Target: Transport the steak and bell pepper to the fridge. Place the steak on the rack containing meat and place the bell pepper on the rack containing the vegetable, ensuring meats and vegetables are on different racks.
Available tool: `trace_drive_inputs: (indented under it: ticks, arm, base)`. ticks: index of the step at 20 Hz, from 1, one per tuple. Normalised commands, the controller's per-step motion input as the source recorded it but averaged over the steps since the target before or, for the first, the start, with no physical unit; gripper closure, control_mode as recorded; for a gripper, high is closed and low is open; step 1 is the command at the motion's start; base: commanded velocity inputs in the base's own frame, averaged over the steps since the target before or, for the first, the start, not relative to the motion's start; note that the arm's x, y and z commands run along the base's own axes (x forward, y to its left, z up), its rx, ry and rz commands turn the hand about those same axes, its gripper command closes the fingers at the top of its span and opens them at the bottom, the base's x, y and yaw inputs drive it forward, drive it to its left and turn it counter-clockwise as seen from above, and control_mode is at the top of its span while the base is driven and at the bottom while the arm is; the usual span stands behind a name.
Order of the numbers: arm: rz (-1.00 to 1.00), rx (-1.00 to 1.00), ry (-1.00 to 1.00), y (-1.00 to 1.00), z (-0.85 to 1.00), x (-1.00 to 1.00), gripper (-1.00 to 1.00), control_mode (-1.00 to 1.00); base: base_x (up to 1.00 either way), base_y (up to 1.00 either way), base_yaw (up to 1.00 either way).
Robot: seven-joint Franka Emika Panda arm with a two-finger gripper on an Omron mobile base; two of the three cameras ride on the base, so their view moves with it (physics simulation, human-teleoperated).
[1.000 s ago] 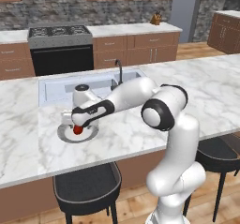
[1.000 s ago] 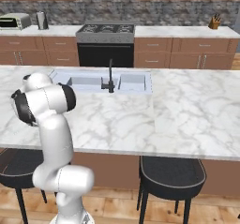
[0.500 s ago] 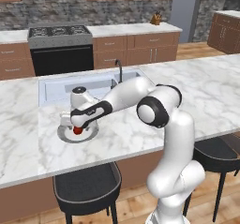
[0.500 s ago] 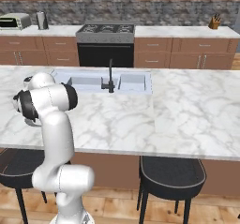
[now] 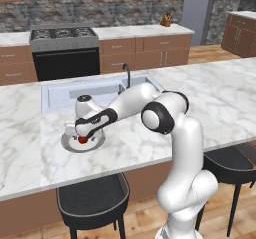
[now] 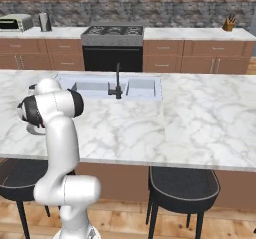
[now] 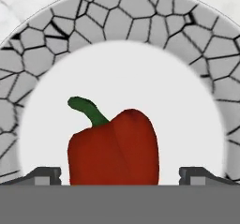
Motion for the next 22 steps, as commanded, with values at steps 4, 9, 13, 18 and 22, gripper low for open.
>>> trace_drive_inputs:
  ticks: [4, 9, 13, 18, 22]
  arm:
    - [0.0, 0.0, 0.04, 0.05, -0.31, 0.0, 1.0, -1.0]
    - [0.0, 0.0, 0.02, 0.1, -0.29, 0.0, 1.0, -1.0]
    - [0.0, -0.01, -0.01, 0.06, -0.21, 0.0, 1.0, -1.0]
    - [-0.01, -0.03, -0.11, 0.05, -0.08, 0.01, 1.0, -1.0]
    - [0.0, -0.01, -0.2, 0.0, 0.69, -0.72, 1.0, -1.0]
  base:
    - [0.0, 0.0, 0.0]
    - [0.0, 0.0, 0.0]
    - [0.0, 0.0, 0.0]
    - [0.0, 0.0, 0.0]
    - [0.0, 0.0, 0.0]
